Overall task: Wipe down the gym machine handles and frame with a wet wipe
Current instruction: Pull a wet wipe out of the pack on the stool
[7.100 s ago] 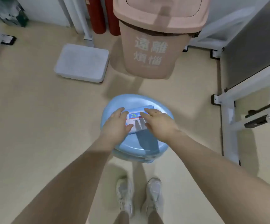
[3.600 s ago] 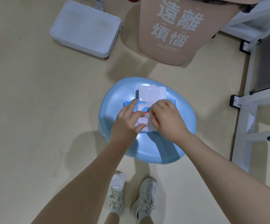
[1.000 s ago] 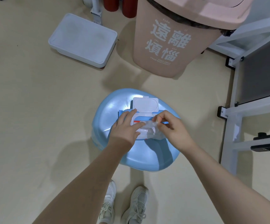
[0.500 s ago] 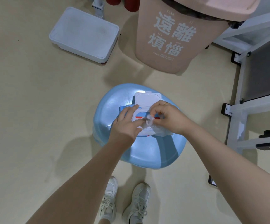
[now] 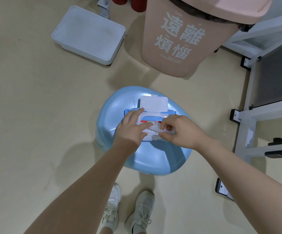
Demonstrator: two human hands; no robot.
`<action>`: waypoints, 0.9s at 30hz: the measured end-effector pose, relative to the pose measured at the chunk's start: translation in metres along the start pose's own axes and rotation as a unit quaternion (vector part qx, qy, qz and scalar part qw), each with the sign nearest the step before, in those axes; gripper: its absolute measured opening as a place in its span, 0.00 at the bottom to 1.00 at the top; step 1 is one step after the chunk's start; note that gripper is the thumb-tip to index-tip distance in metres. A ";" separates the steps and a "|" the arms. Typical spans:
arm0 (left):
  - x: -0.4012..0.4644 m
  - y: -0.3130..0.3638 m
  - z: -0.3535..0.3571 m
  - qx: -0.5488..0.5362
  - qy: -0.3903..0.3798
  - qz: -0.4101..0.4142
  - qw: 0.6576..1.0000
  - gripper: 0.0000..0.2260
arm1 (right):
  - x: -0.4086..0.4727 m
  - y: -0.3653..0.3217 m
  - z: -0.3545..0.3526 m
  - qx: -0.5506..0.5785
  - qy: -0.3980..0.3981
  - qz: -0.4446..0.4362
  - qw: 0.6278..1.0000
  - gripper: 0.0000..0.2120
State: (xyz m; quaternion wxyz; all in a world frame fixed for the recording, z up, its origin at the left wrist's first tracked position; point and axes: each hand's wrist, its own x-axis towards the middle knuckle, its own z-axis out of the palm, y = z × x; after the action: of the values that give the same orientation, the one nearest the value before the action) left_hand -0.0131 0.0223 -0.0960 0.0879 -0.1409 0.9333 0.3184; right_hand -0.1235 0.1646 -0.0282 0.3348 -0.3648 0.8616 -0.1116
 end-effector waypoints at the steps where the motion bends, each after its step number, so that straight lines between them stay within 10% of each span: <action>1: 0.000 0.000 0.001 0.001 -0.002 -0.002 1.000 0.15 | -0.001 -0.004 0.003 0.007 0.013 0.024 1.000 0.11; 10: -0.001 0.003 -0.002 0.007 -0.017 -0.014 1.000 0.16 | 0.000 -0.014 0.002 0.050 -0.025 0.185 0.981 0.07; 19: -0.001 0.010 -0.010 0.052 -0.052 -0.026 0.997 0.16 | -0.028 -0.011 -0.029 0.330 0.107 0.120 0.930 0.08; 27: -0.003 0.016 -0.014 0.118 -0.050 -0.014 0.992 0.20 | -0.039 -0.027 -0.041 0.614 0.212 0.032 0.760 0.05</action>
State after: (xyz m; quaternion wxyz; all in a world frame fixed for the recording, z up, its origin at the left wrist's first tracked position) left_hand -0.0165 0.0266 -0.0751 0.1550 -0.1268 0.9568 0.2110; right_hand -0.1156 0.1708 0.0338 0.2991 -0.0203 0.6688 -0.6803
